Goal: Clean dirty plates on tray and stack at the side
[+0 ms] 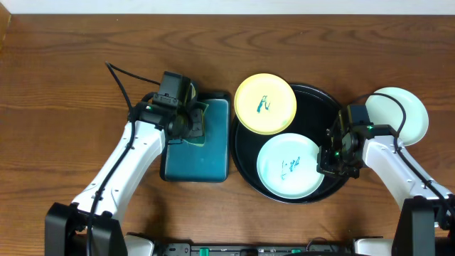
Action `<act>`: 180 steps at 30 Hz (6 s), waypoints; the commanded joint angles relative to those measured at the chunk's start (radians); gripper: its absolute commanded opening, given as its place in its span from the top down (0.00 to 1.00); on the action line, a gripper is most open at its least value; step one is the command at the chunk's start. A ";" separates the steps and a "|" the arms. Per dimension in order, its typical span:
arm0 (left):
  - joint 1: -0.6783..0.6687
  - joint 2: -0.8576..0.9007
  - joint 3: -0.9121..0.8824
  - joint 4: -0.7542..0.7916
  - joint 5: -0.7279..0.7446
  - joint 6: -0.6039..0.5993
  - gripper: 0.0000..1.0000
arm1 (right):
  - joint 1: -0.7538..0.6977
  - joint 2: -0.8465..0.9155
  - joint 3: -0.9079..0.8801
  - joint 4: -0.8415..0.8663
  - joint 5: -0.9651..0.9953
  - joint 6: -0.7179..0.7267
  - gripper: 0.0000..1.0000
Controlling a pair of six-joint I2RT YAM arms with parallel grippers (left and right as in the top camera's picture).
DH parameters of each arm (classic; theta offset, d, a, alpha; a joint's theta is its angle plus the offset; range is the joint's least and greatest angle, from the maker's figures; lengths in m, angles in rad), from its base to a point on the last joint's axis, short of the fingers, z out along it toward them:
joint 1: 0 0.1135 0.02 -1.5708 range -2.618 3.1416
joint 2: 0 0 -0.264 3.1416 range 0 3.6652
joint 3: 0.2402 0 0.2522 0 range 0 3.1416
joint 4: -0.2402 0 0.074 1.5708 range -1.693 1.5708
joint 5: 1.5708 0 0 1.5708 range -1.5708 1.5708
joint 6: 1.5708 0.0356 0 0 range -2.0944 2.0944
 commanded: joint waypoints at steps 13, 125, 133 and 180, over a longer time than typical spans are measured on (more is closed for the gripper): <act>0.245 -0.011 -0.007 0.034 0.681 0.320 0.93 | 0.011 -0.010 -0.005 0.000 0.005 0.006 0.99; 0.284 -0.011 -0.064 0.036 0.464 0.282 0.92 | 0.011 -0.010 -0.005 0.022 0.005 0.006 0.99; 0.109 -0.011 -0.064 0.061 0.074 0.169 0.92 | 0.011 -0.010 -0.005 0.021 0.005 0.006 0.99; -0.475 0.114 0.085 0.209 0.042 -0.082 0.92 | 0.011 -0.010 -0.139 0.146 0.004 0.014 0.99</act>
